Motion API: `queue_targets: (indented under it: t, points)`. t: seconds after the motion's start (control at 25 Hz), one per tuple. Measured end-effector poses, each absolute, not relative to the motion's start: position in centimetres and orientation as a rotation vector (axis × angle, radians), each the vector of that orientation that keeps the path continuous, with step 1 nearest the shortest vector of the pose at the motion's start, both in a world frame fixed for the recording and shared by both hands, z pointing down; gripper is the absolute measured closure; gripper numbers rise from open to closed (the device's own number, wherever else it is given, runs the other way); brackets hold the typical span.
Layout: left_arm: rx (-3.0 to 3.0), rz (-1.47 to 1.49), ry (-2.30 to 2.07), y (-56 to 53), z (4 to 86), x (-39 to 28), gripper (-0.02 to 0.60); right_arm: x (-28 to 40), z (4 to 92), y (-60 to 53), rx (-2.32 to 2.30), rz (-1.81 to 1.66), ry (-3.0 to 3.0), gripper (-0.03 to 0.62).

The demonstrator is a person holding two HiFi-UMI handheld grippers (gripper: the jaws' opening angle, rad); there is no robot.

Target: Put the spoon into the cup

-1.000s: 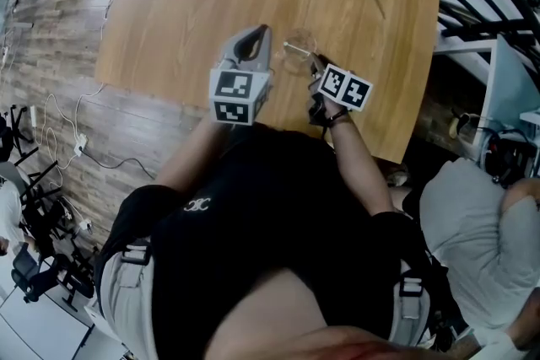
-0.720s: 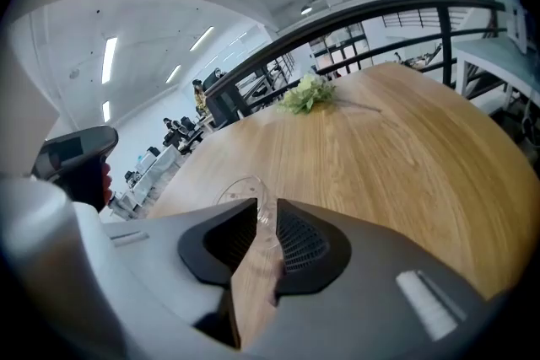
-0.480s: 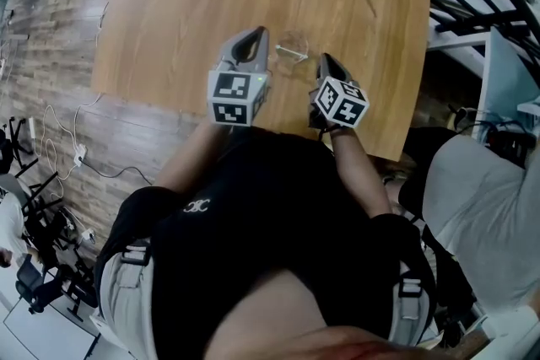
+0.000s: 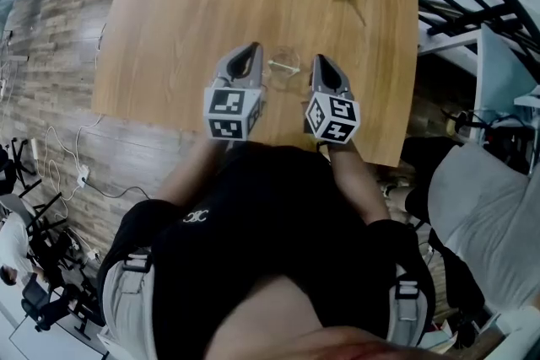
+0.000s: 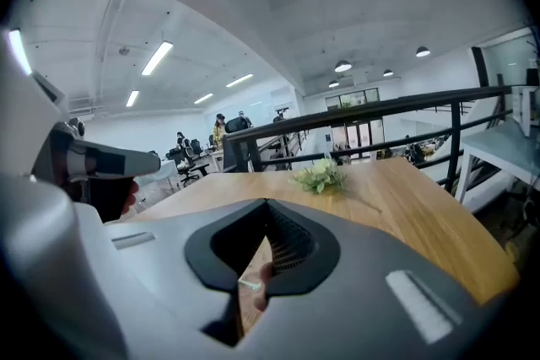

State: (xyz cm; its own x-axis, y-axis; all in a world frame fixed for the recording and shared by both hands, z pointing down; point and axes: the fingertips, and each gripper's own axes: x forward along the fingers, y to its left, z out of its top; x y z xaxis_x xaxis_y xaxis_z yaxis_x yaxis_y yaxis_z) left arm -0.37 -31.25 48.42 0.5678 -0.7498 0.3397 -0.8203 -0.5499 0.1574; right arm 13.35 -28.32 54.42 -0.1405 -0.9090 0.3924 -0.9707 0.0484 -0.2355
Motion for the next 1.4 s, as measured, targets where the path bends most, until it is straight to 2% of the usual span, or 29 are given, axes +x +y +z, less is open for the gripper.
queue_targets:
  t: [0.32, 0.84, 1.4]
  points:
    - [2.551, 0.276, -1.28, -31.5, 46.3, 0.4, 0.571, 15.3, 47.6, -29.2, 2.134, 0.347, -2.153, 0.588]
    - [2.591, 0.207, -1.303, -32.0, 43.1, 0.9, 0.571, 15.2, 40.6, -28.6, 2.24, 0.055, -2.166, 0.589]
    - [2.602, 0.181, -1.331, -32.5, 42.5, 0.5, 0.571, 15.0, 42.8, -28.6, 2.207, 0.138, -2.167, 0.591]
